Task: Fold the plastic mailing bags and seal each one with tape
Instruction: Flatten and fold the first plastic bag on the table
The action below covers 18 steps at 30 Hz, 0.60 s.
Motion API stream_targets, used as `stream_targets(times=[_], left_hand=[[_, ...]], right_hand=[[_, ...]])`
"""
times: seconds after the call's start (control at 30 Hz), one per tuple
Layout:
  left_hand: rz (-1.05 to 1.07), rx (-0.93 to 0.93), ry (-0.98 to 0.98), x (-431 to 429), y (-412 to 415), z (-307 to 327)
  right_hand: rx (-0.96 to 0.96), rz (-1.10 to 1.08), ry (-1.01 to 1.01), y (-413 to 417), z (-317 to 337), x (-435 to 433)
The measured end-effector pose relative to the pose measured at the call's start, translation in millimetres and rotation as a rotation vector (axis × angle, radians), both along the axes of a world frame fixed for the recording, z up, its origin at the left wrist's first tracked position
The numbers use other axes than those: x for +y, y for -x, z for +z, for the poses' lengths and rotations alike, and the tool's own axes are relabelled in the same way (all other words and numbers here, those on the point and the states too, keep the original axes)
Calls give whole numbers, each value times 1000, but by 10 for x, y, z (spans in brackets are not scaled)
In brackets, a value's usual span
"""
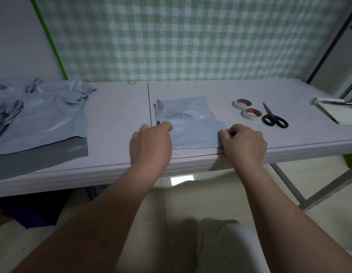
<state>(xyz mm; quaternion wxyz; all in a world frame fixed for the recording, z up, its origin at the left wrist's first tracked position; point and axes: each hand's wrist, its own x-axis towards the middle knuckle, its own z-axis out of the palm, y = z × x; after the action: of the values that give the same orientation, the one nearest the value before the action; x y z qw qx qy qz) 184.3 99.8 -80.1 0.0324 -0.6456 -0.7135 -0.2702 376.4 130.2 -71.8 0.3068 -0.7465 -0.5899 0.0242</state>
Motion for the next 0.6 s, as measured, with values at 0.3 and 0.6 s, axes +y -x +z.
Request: stream_targets(times=[0.3,0.6], left_hand=[[11,47,-58,-152,-21,-64],[24,31,-10,-191,-29,-42]], right_hand=[[-81,18,66,-58,45,47],[-260,214,-145,196,255,66]])
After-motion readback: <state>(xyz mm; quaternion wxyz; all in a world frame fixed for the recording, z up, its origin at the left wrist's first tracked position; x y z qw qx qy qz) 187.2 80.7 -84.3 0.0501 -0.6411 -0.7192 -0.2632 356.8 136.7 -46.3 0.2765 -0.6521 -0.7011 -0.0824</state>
